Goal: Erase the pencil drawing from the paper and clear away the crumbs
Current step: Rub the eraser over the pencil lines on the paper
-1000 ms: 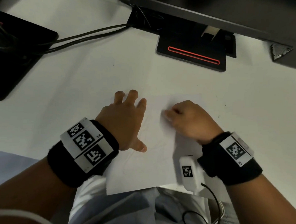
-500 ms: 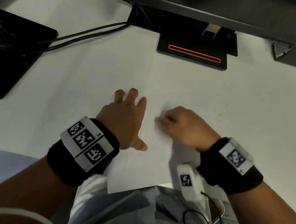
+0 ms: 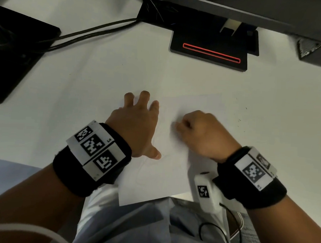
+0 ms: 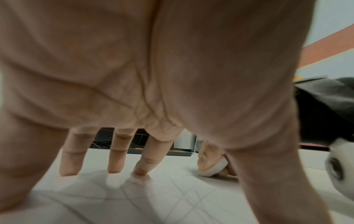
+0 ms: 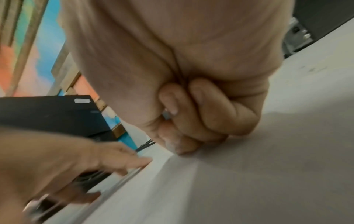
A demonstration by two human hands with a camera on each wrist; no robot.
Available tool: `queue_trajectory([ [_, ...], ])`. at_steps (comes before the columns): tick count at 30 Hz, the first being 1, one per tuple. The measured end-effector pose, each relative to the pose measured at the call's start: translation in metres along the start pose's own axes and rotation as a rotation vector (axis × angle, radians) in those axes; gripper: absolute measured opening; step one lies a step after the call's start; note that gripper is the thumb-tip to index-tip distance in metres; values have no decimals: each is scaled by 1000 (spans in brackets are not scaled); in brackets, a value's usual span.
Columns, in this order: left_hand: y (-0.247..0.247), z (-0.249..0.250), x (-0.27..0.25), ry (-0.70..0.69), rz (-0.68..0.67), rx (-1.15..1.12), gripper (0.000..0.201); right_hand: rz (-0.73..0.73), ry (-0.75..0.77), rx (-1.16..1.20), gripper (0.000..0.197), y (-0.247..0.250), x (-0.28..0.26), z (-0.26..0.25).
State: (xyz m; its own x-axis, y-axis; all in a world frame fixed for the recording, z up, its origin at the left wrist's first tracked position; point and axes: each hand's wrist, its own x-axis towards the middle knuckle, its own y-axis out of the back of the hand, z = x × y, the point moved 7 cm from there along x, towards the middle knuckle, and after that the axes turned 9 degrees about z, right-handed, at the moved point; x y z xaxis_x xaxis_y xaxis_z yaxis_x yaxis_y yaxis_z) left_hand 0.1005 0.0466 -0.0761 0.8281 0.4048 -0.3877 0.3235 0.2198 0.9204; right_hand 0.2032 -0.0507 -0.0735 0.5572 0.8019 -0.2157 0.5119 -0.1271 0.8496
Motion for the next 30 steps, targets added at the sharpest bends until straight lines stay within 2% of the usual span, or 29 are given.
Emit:
queue_trajectory([
  [3,0,-1,0,-3,4,6,117,-97,48,1,47,-13,-9,-8],
  [7,0,-1,0,-4,3,-11,118,54,-99,36,49,18,11,22],
  [9,-1,-1,0,2,-1,-7,117,54,-41,1,49,13,7,13],
  [11,-1,0,0,7,0,-4,116,-48,65,-34,47,-7,-5,-6],
  [13,-1,0,1,5,7,-3,116,-115,73,-14,47,-14,-11,-8],
  [16,0,0,1,4,7,-7,118,-5,-42,19,48,9,6,18],
  [18,0,0,1,5,3,-7,118,48,-36,14,48,15,8,18],
  [20,0,0,2,7,5,-4,117,-30,74,-30,48,0,-3,0],
  [22,0,0,1,8,6,-11,118,-118,108,-21,47,-14,-13,-7],
  [24,0,0,2,6,6,-14,119,-93,44,-19,49,-3,-6,7],
  [27,-1,0,2,12,1,-23,119,38,-19,2,50,17,7,22],
  [30,-1,1,2,15,2,-12,120,-77,110,-52,48,-5,-11,-2],
])
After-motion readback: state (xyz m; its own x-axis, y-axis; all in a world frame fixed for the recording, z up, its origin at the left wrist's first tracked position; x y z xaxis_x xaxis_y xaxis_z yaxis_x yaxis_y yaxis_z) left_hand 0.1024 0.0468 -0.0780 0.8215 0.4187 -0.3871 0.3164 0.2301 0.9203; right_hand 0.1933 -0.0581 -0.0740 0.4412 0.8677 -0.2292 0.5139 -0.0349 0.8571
